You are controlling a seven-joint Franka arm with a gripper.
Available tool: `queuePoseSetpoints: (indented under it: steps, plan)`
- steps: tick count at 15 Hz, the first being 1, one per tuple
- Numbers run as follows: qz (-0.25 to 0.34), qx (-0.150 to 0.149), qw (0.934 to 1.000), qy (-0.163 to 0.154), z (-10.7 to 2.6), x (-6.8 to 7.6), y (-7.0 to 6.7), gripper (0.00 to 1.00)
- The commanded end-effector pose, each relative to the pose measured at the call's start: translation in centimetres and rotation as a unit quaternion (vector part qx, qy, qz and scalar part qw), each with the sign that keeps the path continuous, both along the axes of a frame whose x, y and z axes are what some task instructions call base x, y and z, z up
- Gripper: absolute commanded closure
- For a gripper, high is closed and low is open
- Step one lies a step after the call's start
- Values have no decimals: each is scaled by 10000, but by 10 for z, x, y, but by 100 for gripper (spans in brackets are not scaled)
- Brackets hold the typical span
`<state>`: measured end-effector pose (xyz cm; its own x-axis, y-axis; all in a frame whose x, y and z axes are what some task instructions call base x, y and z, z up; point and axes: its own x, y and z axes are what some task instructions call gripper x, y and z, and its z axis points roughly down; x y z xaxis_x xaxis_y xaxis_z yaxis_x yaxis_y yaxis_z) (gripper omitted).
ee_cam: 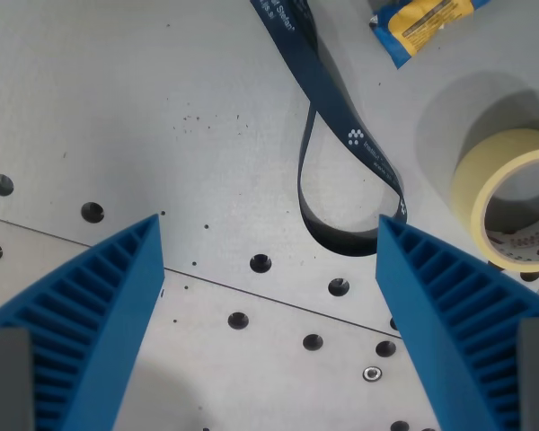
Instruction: Move in base negative y
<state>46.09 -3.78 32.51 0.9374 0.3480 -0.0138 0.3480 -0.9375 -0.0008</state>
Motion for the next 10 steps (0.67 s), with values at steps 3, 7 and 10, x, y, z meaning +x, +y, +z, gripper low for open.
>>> queuePoseSetpoints:
  steps: [3,7,10]
  plan:
    - [4,0,10000,-30,3,-5,-18,0]
    - [4,0,10000,-30,3,-10,-41,0]
    - [4,0,10000,-30,2,-15,-59,0]
